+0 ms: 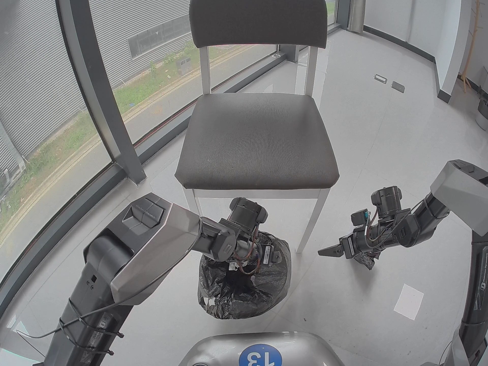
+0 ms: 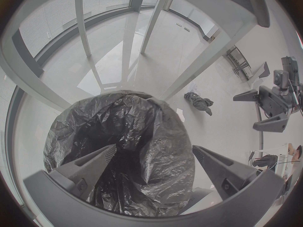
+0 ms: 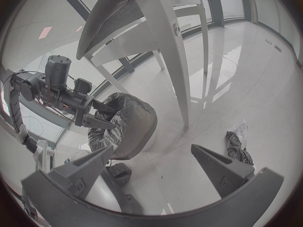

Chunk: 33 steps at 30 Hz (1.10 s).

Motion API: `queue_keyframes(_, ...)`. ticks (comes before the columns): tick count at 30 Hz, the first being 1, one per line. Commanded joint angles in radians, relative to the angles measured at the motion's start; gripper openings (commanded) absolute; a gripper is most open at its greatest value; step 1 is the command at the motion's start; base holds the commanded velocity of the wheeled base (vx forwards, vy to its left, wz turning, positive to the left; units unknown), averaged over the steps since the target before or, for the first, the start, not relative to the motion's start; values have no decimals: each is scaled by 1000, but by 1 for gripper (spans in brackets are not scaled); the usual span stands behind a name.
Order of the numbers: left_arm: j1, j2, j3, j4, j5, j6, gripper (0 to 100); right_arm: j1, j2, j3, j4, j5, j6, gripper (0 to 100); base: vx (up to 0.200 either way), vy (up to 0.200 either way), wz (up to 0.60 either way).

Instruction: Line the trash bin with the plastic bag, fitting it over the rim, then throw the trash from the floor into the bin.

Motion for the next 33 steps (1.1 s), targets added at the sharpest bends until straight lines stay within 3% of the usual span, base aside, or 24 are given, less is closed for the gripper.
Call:
queue_keyframes(1,-15,34,-17,11,-13,-1,100,-2,19,-10,0,1,1,100,0,0,0)
queue_keyframes(11,-121,15,-27,69,-76,-42,100,-17,20,-11,-3,1,1,100,0,0,0)
queue_keyframes(19,-226,-43,-23,71,-168,-177,100,-34,20,-10,-9,22,1,100,0,0,0)
queue_keyframes(28,-189,-38,-12,69,-146,-171,100,-49,20,-5,-11,22,-3,100,0,0,0)
queue_keyframes(33,-117,23,-70,54,-71,-153,100,-51,20,6,-26,22,-3,100,0,0,0)
